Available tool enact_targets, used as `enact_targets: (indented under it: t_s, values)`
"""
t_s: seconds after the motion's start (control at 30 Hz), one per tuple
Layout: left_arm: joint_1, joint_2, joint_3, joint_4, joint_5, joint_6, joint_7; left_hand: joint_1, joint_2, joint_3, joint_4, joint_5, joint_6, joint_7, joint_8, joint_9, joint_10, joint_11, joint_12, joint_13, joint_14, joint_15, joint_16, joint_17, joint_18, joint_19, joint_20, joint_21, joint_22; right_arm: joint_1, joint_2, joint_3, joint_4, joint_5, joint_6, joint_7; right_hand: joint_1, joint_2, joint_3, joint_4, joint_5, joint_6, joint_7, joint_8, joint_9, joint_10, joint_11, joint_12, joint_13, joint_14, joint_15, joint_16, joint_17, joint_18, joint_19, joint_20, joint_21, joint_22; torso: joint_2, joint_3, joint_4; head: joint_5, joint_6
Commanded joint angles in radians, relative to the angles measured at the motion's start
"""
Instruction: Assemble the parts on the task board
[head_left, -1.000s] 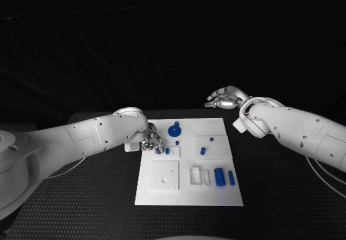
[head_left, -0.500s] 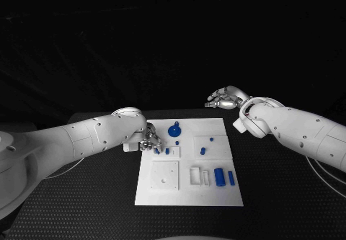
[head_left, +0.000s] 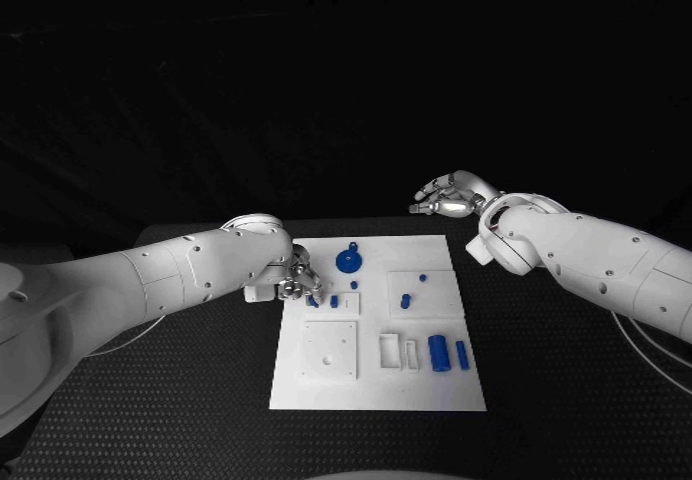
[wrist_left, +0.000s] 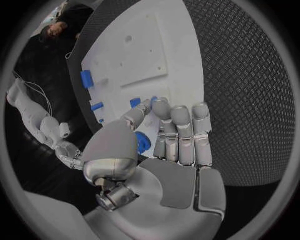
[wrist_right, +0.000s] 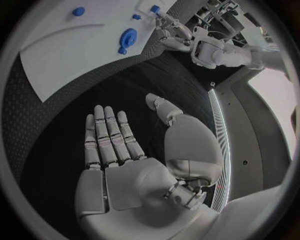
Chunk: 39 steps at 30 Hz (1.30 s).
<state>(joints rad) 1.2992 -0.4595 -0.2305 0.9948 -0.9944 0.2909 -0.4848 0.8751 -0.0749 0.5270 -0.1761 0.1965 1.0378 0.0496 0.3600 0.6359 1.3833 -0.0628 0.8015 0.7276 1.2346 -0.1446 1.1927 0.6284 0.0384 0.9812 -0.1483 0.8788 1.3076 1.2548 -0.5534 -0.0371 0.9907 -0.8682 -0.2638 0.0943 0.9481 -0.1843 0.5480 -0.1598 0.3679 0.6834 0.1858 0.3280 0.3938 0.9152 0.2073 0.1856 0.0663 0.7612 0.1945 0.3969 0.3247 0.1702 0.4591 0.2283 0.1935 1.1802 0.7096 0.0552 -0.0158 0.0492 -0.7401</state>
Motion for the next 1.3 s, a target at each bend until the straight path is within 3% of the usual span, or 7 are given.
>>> enact_targets:
  t_s: [0.03,0.13,0.37,1.0,1.1,1.2,1.3]
  values:
    - [-0.005,0.000,-0.003,0.007,-0.009,0.010,-0.001,-0.007,0.000,-0.006,0.000,0.005,0.008,0.000,-0.006,0.002,0.000,0.001,0.003,0.001,0.001,-0.006,0.006,-0.001,0.000,0.008,-0.088,-0.001,0.019,0.000,0.000,0.001,0.001,-0.004,0.011,0.006,0.009,0.000,-0.006,0.002,0.005,-0.007,0.056,0.005,-0.001,0.007,-0.003,-0.007,0.002,0.004,0.005,-0.005,-0.001,-0.021,0.005,-0.004,-0.004,0.002,0.000,0.0009,0.0002,0.000,0.000]
    - [-0.006,0.000,-0.003,0.008,-0.003,0.009,-0.003,-0.018,-0.001,-0.009,0.007,0.001,0.008,0.000,-0.008,0.004,0.000,0.001,0.003,0.001,0.001,-0.006,0.006,-0.002,0.000,0.008,-0.088,-0.002,0.018,0.000,0.000,0.001,0.002,-0.004,0.011,0.006,0.009,0.000,-0.006,0.002,0.005,-0.007,0.056,0.005,-0.001,0.007,-0.003,-0.007,0.002,0.004,0.005,-0.005,-0.001,-0.021,0.005,-0.004,-0.004,0.002,0.000,0.0008,0.0000,0.000,0.001]
    - [-0.006,-0.003,-0.003,0.008,-0.003,0.005,-0.003,-0.064,-0.033,-0.016,0.046,-0.069,0.004,0.001,-0.020,0.011,-0.002,0.001,0.001,0.001,-0.001,-0.008,0.005,-0.005,0.002,0.007,-0.091,-0.006,0.017,0.000,-0.002,0.001,0.002,-0.004,0.011,0.005,0.009,0.000,-0.006,0.002,0.005,-0.007,0.056,0.005,-0.001,0.008,-0.003,-0.007,0.002,0.004,0.005,-0.005,-0.002,-0.021,0.005,-0.004,-0.004,0.002,0.000,0.0012,-0.0006,0.001,0.001]
    - [-0.007,-0.019,-0.003,0.017,-0.004,-0.011,-0.003,-0.074,-0.040,-0.010,0.060,-0.081,0.006,0.001,-0.025,0.017,-0.002,0.001,0.002,0.002,-0.001,-0.010,0.007,-0.006,0.002,0.007,-0.093,-0.006,0.018,0.000,-0.002,0.001,0.001,-0.004,0.011,0.005,0.009,0.000,-0.006,0.003,0.005,-0.007,0.056,0.005,-0.001,0.009,-0.003,-0.009,0.002,0.004,0.005,-0.006,-0.002,-0.021,0.005,-0.004,-0.006,0.003,0.000,0.0011,-0.0006,0.001,0.002]
    - [-0.007,-0.030,-0.002,0.027,0.001,-0.018,0.001,-0.108,-0.070,-0.016,0.091,-0.142,0.006,0.001,-0.029,0.021,-0.003,0.000,0.001,0.002,-0.002,-0.010,0.007,-0.007,0.002,0.007,-0.093,-0.009,0.017,-0.001,-0.002,0.001,0.000,-0.004,0.010,0.005,0.009,0.001,-0.006,0.003,0.005,-0.007,0.056,0.005,-0.001,0.009,-0.003,-0.009,0.002,0.004,0.005,-0.006,-0.002,-0.021,0.005,-0.004,-0.006,0.004,0.000,0.0005,0.0000,0.000,0.001]
    - [-0.007,-0.045,0.001,0.040,0.036,-0.027,-0.001,-0.144,-0.119,-0.014,0.133,-0.148,0.006,0.000,-0.030,0.026,-0.003,0.000,0.001,0.002,-0.003,-0.011,0.008,-0.007,0.004,0.008,-0.095,-0.011,0.016,-0.001,-0.002,0.001,-0.001,-0.004,0.009,0.006,0.008,0.000,-0.006,0.003,0.005,-0.007,0.056,0.005,-0.001,0.009,-0.003,-0.010,0.002,0.004,0.005,-0.006,-0.002,-0.021,0.005,-0.004,-0.006,0.004,-0.002,0.0006,0.0003,0.000,0.004]
    - [-0.005,-0.060,0.007,0.055,0.059,-0.038,0.002,-0.161,-0.136,-0.004,0.168,-0.148,0.005,-0.001,-0.031,0.032,-0.003,-0.001,0.001,0.004,-0.004,-0.012,0.010,-0.006,0.006,0.009,-0.097,-0.010,0.017,-0.002,-0.003,0.001,-0.001,-0.004,0.009,0.005,0.008,0.000,-0.006,0.003,0.005,-0.007,0.056,0.005,-0.001,0.009,-0.003,-0.010,0.002,0.004,0.005,-0.006,-0.002,-0.021,0.005,-0.004,-0.006,0.004,-0.001,0.0008,-0.0001,-0.002,0.007]
